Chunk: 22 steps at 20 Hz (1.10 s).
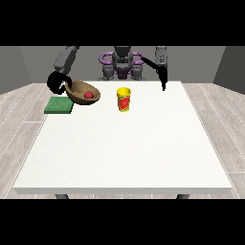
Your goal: Pick the cup and pour the ball into the bowl, then pick the bowl and place it on the pad
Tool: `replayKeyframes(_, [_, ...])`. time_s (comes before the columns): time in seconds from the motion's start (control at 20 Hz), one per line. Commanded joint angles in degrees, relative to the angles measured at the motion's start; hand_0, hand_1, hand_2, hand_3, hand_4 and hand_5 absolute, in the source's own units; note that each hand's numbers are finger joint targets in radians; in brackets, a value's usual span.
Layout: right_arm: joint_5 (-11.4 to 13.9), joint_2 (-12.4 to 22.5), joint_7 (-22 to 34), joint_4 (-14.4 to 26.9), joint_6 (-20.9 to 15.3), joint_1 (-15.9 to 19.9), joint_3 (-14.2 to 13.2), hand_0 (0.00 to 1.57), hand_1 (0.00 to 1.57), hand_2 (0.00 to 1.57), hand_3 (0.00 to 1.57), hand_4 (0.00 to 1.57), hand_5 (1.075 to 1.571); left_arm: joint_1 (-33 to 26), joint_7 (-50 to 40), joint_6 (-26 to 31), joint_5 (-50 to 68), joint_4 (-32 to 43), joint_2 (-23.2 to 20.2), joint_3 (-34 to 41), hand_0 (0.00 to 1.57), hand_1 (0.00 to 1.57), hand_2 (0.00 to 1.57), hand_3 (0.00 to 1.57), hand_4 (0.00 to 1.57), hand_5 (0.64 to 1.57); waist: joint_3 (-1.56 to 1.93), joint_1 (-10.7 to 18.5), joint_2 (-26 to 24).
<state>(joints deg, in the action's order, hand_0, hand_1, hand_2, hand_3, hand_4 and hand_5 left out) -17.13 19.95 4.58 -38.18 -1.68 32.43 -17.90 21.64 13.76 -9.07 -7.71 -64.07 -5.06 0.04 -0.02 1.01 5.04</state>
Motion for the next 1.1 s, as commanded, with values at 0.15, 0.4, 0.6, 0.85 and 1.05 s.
replayKeyframes(0.15, [-2.3,6.2,-0.3,1.7,5.5,-1.3,-2.9,1.57,1.57,1.57,0.78,0.90,1.564,-0.2,2.6,-4.2,-3.4,0.6,4.2,-2.5,0.00,0.00,0.00,0.00,0.00,0.705,0.04,0.8,2.7])
replayKeyframes(0.4, [-6.3,12.5,-6.0,5.9,13.5,0.3,-8.1,1.57,1.57,1.57,0.84,0.87,1.570,5.7,4.2,-3.8,-2.9,-2.5,2.3,-0.8,0.00,0.00,0.00,0.00,0.00,0.714,0.10,2.0,13.0])
replayKeyframes(0.6, [-8.1,17.6,-6.9,12.0,18.7,1.5,-11.0,1.57,1.57,1.57,0.67,0.86,1.570,6.0,1.7,-7.2,-6.6,-8.8,4.5,-4.2,0.00,0.00,0.00,0.00,0.00,0.707,0.18,4.1,17.3])
replayKeyframes(0.85, [-9.5,19.1,-13.2,16.0,22.6,2.8,-13.5,1.57,1.57,1.57,0.00,0.85,1.571,3.2,1.6,-8.4,-8.5,-16.1,4.4,-6.6,0.00,0.00,0.00,0.00,0.00,0.703,0.22,3.3,23.7])
replayKeyframes(1.05, [-8.9,20.5,-14.0,17.8,24.6,4.6,-13.0,1.57,1.57,1.57,0.00,0.84,1.570,1.5,-0.9,-9.4,-9.7,-21.4,4.5,-7.2,0.00,0.00,0.00,0.00,0.00,0.699,0.18,2.2,25.0])
